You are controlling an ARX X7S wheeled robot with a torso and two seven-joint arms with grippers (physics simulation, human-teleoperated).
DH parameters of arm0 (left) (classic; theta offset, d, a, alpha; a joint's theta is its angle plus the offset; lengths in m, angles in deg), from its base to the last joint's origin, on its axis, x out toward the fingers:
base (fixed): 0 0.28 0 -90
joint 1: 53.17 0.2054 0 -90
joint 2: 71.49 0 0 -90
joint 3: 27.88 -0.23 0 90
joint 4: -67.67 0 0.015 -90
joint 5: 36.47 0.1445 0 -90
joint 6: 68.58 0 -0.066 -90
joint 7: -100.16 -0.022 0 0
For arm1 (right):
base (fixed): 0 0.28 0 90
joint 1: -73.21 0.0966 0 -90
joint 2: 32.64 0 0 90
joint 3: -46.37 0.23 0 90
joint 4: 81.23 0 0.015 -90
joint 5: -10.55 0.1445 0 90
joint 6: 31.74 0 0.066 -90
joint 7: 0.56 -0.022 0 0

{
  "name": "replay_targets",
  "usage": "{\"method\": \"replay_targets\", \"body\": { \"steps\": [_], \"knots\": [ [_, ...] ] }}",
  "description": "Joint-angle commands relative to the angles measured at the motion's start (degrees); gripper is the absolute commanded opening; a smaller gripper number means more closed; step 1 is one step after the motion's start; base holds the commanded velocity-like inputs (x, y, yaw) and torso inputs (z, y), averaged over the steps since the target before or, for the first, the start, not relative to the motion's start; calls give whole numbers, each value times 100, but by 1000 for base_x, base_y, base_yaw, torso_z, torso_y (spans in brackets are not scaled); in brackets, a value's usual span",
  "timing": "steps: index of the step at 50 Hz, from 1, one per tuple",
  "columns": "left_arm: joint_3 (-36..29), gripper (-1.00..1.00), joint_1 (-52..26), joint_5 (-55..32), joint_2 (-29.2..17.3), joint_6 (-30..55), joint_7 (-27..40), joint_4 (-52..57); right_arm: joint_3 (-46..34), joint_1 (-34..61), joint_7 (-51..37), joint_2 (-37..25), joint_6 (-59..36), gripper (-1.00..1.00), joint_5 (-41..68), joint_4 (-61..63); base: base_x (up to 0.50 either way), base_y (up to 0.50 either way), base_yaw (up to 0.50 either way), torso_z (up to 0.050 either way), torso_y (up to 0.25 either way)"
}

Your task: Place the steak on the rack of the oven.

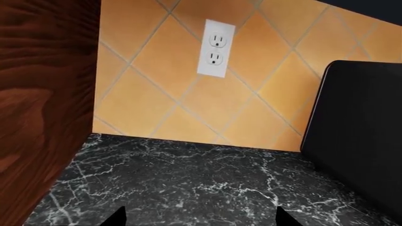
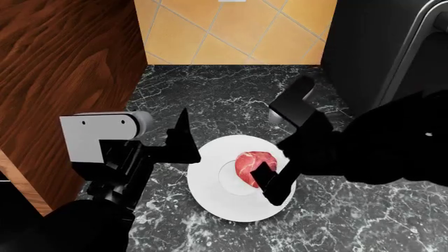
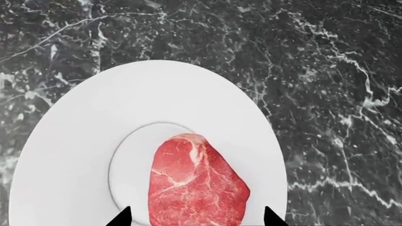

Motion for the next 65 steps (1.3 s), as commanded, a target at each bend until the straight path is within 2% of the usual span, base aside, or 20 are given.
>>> {"method": "replay_targets", "body": {
  "steps": [1,22,65],
  "knots": [
    [-20,100,53,40,-32,-105,-60,-57,-170,-63,41,61,45,100,-158,-139,0,0,0,0,0],
    [-104,100,5,51,-83,-120,-23,-110,-421,-175,418,86,276,100,-442,-206,0,0,0,0,0],
    [-206,100,65,129,-156,-347,-93,-273,-726,-192,533,119,360,100,-615,-405,0,0,0,0,0]
  ]
}}
